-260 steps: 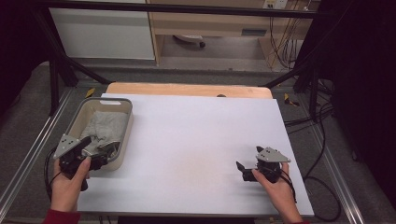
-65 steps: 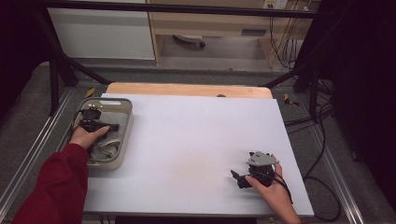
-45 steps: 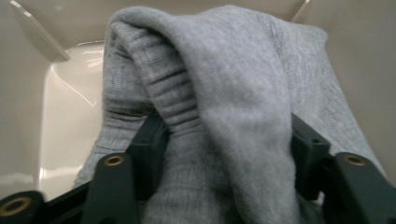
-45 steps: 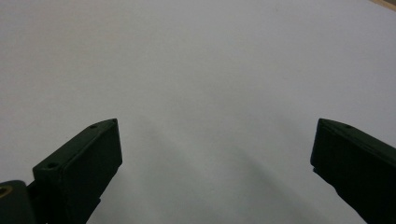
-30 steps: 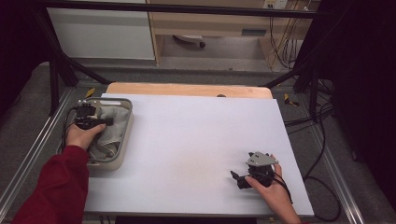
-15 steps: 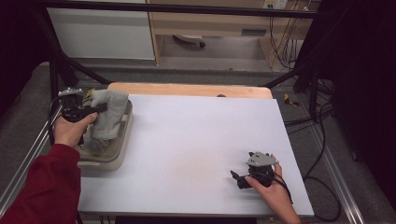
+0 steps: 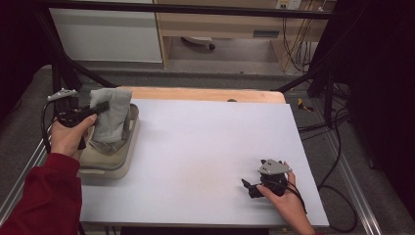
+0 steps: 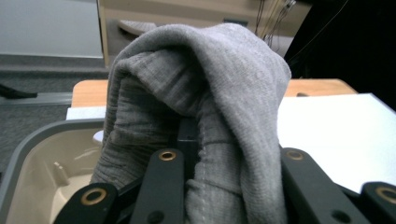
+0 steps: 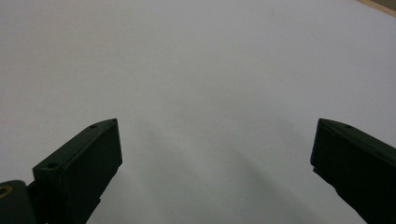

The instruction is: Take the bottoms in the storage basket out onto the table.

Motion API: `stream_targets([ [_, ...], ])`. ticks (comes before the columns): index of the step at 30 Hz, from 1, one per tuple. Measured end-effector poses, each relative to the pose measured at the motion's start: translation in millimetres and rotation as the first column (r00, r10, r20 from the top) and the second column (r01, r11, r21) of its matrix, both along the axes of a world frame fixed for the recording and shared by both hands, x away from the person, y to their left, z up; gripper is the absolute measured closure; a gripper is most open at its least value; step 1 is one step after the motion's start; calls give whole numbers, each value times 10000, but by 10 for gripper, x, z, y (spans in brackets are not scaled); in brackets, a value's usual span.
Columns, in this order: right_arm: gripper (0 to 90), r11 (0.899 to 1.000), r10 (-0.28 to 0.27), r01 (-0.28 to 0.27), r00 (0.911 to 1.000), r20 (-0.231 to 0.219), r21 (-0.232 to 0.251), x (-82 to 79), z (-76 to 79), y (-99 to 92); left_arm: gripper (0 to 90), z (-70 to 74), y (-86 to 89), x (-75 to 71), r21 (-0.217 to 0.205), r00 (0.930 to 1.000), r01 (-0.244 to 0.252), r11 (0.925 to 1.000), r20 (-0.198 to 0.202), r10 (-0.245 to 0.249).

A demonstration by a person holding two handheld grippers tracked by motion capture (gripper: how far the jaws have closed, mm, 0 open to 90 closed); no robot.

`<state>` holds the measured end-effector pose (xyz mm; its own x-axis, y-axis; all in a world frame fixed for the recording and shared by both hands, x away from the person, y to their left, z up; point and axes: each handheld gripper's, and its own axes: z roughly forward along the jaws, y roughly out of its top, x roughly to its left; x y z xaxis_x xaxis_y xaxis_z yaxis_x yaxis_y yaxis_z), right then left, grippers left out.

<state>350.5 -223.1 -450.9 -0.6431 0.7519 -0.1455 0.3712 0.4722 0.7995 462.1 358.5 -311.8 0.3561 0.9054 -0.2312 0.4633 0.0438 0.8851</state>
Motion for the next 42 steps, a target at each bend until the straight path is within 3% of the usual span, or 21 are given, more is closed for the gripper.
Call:
stream_targets([
  [16,25,10000,-16,16,10000,6,3,0,-2,2,717,323,-44,-173,-420,9944,232,9988,1040,-187],
  [21,25,10000,-28,28,10000,-2,-18,2,-6,1,717,408,-65,-181,-321,9933,333,9989,1122,-295],
  [30,25,10000,-54,54,10000,8,14,5,-5,0,716,553,-86,-217,-616,9891,433,9972,1430,-341],
  [42,25,10000,-69,69,10000,29,27,3,0,-4,716,737,-110,-260,-708,9821,561,9959,1837,-422],
])
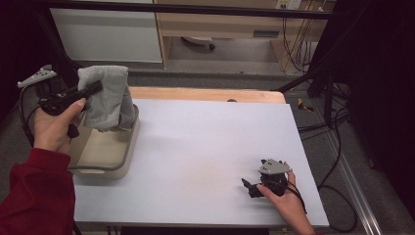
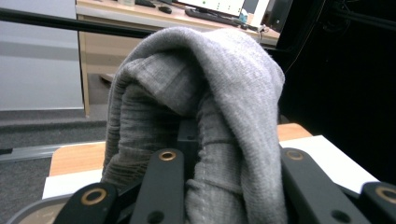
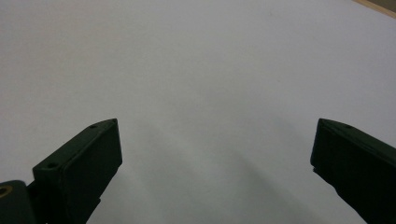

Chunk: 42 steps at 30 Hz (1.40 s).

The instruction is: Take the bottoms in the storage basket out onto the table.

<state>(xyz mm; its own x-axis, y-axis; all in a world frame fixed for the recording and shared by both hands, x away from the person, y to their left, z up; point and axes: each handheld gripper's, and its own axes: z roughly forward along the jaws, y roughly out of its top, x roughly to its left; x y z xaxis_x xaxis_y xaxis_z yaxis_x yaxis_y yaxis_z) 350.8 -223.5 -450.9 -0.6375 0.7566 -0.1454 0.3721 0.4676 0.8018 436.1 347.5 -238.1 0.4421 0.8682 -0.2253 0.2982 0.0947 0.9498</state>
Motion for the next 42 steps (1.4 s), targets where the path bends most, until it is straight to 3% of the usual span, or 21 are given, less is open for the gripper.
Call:
stream_targets([
  [14,25,9999,-49,48,10000,31,101,0,7,-5,715,175,17,-86,-489,9992,262,9985,318,-247],
  [17,25,10000,-44,44,10000,17,69,-2,5,-3,715,204,-37,-107,-176,9986,334,9993,415,-327],
  [30,25,10000,-42,42,10000,2,35,-1,4,-1,715,270,-136,-105,-344,9972,546,9979,538,-527],
  [42,25,10000,-55,55,10000,16,60,-4,7,-6,715,305,-366,-88,-321,9936,973,9947,613,-952],
])
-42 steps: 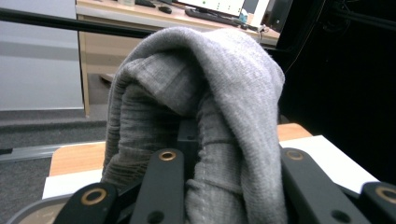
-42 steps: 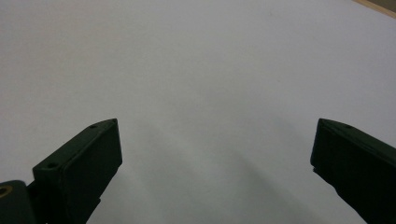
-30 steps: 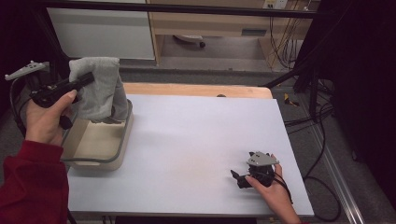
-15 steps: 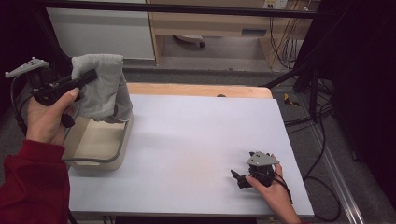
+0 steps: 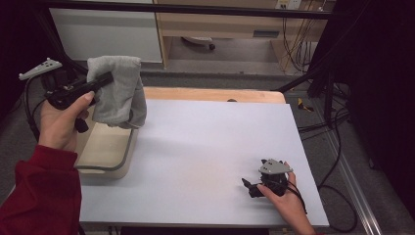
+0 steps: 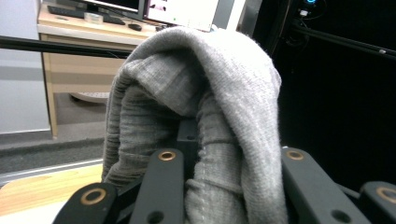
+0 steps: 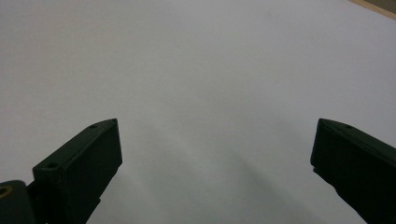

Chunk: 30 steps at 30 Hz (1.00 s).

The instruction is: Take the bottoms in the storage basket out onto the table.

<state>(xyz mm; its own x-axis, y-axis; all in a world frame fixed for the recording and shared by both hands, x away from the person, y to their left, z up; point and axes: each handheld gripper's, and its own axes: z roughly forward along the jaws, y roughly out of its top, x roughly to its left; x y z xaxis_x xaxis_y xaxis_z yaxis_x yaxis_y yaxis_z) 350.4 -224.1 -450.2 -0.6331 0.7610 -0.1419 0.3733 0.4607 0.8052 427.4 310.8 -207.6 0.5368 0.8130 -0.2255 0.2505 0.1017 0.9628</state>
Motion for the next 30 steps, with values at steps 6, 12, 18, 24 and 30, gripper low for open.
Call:
stream_targets([
  [6,25,10000,14,-14,10000,5,6,-1,1,2,715,-21,-114,42,75,9999,127,9999,-75,-126],
  [12,25,10000,35,-35,10000,7,-12,-2,1,2,715,-57,-259,87,99,9993,356,9993,-144,-355],
  [18,24,10000,71,-71,10000,-18,-28,-2,0,7,714,-101,-417,99,153,9979,615,9980,-200,-612],
  [24,24,10000,54,-54,10000,15,-34,-4,2,0,714,-105,-558,82,149,9959,891,9959,-170,-888],
  [30,24,10000,42,-42,10000,26,-29,-6,8,2,714,-107,-593,59,11,9939,1086,9941,-197,-1086],
])
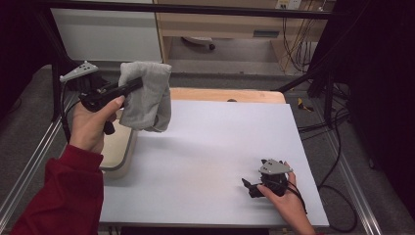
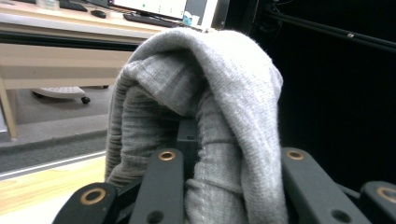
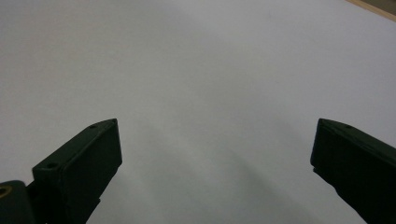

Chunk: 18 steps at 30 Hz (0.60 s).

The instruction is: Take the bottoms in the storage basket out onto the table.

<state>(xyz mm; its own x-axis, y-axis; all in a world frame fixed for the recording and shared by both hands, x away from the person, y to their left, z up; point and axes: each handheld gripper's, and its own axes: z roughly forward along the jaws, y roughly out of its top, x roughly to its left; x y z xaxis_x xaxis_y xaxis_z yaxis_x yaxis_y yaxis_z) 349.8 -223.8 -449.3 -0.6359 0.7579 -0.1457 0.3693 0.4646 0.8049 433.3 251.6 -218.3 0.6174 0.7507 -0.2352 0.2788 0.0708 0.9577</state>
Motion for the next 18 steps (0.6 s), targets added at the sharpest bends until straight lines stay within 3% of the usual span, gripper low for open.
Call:
stream_targets([
  [9,23,10000,29,-29,10000,-82,-4,2,-8,6,713,-39,-75,-46,297,9998,206,9993,-10,-206],
  [15,23,10000,42,-41,10000,-76,26,3,-7,5,713,-59,-53,-73,234,9997,247,9994,-38,-246],
  [18,23,10000,35,-35,10000,-79,3,4,-8,6,713,-78,-38,-82,-15,9993,354,9994,-152,-354],
])
